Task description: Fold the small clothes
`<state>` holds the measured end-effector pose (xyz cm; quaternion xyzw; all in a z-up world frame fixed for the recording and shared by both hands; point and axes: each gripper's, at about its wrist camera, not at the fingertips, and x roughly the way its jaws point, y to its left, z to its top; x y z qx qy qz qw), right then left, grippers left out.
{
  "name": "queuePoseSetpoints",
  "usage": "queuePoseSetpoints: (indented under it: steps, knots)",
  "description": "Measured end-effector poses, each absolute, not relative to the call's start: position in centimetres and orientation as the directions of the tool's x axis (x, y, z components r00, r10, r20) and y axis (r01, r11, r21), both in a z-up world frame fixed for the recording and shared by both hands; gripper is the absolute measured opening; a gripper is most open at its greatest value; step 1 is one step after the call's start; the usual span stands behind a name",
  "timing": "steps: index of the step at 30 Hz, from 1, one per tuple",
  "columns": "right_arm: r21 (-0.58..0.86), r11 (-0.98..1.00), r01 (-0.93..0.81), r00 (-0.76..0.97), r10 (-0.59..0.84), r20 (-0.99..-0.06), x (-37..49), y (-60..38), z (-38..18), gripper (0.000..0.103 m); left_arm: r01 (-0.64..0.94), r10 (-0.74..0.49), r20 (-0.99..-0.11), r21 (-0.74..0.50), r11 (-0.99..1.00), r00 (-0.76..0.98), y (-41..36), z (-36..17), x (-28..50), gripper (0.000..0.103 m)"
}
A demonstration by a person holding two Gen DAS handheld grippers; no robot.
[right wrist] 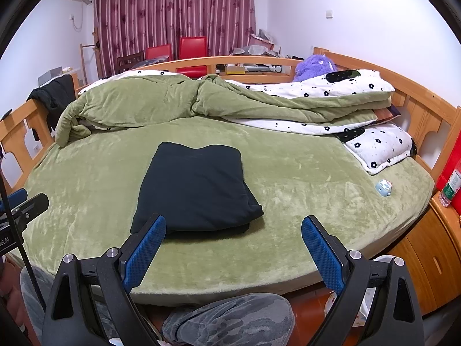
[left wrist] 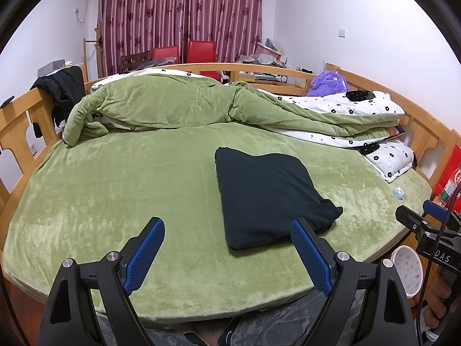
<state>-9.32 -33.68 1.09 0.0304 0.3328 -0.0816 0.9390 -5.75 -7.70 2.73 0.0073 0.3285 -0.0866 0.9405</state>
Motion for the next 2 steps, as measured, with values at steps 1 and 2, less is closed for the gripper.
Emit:
queuePoseSetpoints:
  steps: [1, 2]
  knots:
    - [0.001, 0.985, 0.173, 0.765, -0.133, -0.63, -9.28, -33.84, 1.04, 0.094, 0.168, -0.159, -0.62, -0.044, 0.985, 0.768, -7.71, 2.72, -5.75, 0.089]
    - [0.002, 0.985, 0.173, 0.766, -0.134, -0.629, -9.27, -33.76, 1.09, 0.094, 0.174, -0.165, -0.621, -0.046, 0.984, 0.766, -7.77, 2.73, -5.75, 0.089]
